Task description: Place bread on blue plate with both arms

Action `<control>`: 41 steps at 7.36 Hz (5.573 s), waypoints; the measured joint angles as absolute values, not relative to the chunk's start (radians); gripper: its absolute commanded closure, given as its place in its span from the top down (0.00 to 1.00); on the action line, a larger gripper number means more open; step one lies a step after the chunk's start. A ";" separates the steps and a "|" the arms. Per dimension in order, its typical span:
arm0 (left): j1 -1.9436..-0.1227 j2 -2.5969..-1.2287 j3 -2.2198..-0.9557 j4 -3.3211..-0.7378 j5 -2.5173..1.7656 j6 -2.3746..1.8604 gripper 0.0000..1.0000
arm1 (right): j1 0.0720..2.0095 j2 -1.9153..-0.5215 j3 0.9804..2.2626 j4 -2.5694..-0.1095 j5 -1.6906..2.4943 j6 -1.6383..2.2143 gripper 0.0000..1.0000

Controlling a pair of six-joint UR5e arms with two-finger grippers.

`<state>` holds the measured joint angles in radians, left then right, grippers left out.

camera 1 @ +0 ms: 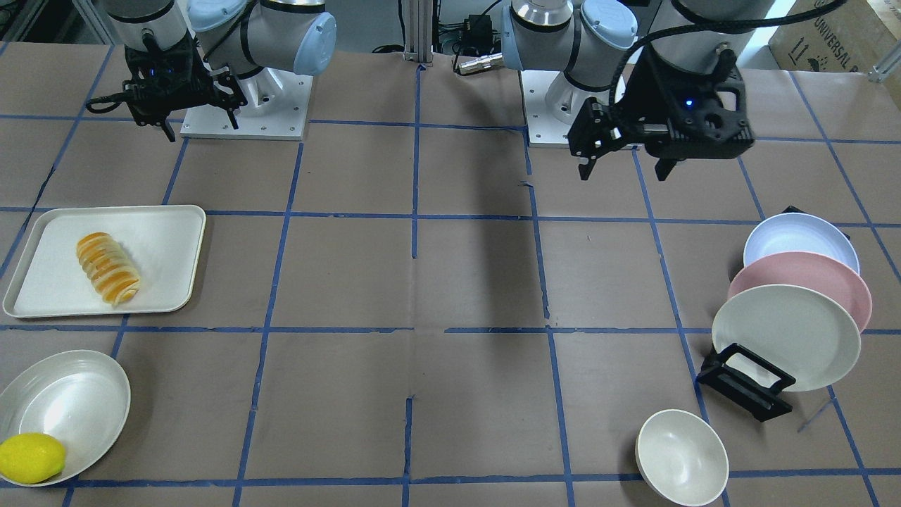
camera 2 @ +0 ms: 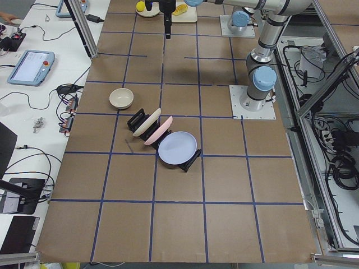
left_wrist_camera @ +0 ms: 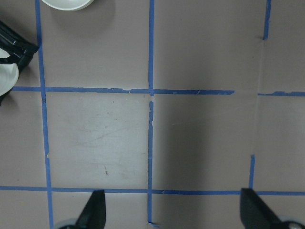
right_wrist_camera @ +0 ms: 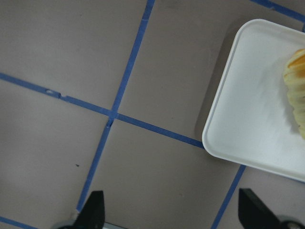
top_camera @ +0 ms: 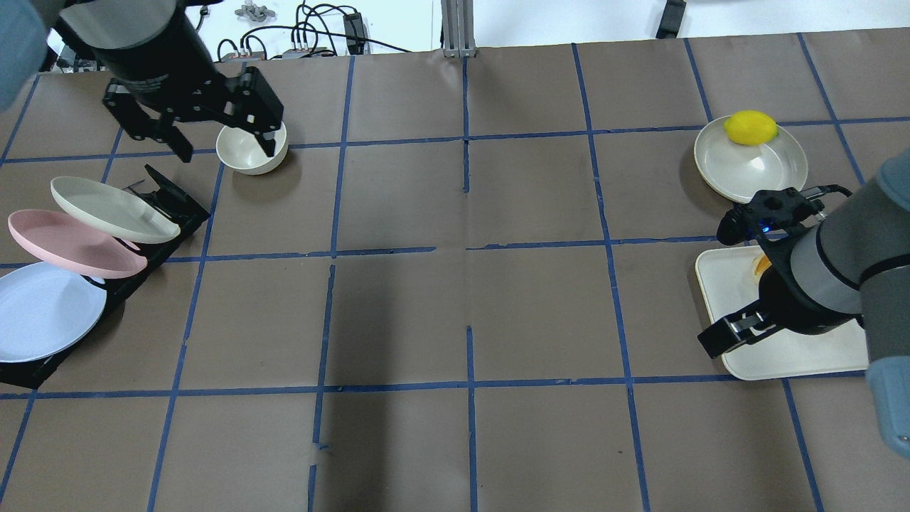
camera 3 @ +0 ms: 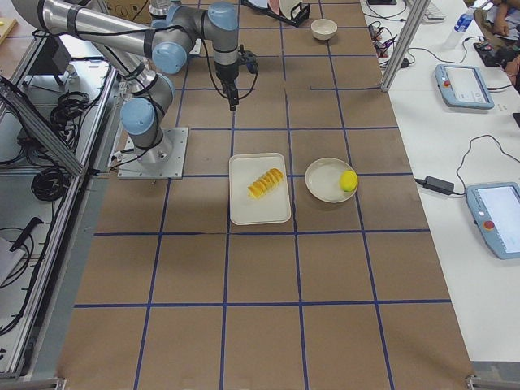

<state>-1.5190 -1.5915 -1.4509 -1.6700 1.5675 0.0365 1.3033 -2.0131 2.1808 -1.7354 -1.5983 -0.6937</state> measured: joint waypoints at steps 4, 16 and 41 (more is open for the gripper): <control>-1.211 -1.549 -1.461 -1.725 1.559 0.368 1.00 | 1.049 -1.983 2.212 -1.851 -1.589 -1.226 1.00; -0.528 -2.067 -1.357 -1.656 1.416 1.285 1.00 | 0.980 -1.346 2.115 -2.347 -1.590 -1.356 1.00; -0.883 -1.729 -1.305 -1.931 1.408 1.191 0.09 | 1.498 -1.668 1.683 -1.404 -1.612 -0.220 0.08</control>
